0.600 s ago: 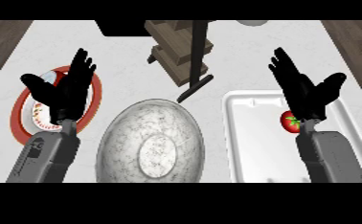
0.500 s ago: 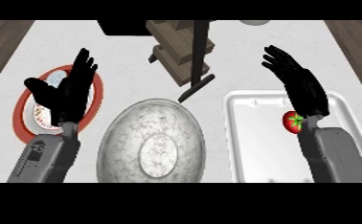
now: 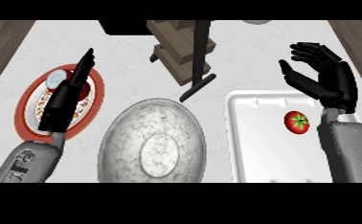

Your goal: Pick the tomato from the tray and place it in the tiered basket

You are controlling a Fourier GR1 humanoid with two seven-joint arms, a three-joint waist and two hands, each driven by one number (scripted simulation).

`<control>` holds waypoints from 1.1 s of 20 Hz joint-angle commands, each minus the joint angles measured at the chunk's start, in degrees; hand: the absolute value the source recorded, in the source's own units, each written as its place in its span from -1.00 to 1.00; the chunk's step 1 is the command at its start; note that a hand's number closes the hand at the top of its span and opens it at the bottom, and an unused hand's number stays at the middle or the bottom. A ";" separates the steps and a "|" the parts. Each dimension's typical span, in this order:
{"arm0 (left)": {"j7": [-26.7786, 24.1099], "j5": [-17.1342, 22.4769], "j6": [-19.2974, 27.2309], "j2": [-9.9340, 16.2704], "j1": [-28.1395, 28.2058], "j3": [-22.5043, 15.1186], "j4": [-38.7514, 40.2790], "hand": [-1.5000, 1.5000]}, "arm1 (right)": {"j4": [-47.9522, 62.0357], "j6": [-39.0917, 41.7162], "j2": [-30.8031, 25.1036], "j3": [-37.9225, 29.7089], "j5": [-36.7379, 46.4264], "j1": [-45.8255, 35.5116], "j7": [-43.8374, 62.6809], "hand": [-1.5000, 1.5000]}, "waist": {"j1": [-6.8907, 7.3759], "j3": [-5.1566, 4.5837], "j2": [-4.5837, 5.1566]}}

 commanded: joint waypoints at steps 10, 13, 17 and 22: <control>-0.69 -4.66 -0.16 1.39 6.73 -0.87 -6.71 0.00 | -10.64 10.37 -15.94 10.76 13.56 4.94 28.36 -1.00 | -0.88 -0.40 -0.48; 0.15 -4.89 -0.36 2.03 6.60 -0.72 -8.03 0.00 | -13.12 17.26 -21.71 14.25 16.56 4.13 38.45 -1.00 | -0.74 -0.45 -0.72; -1.33 -4.70 -0.72 1.47 7.23 -0.60 -6.51 0.00 | -19.77 26.32 -24.68 17.66 15.77 -1.50 55.41 -1.00 | -0.71 -0.44 -0.53; 0.20 -6.19 -0.69 -0.04 6.57 -2.16 -8.63 0.00 | -23.86 30.14 -20.56 21.80 15.79 -9.06 73.87 -1.00 | 0.46 -0.10 0.04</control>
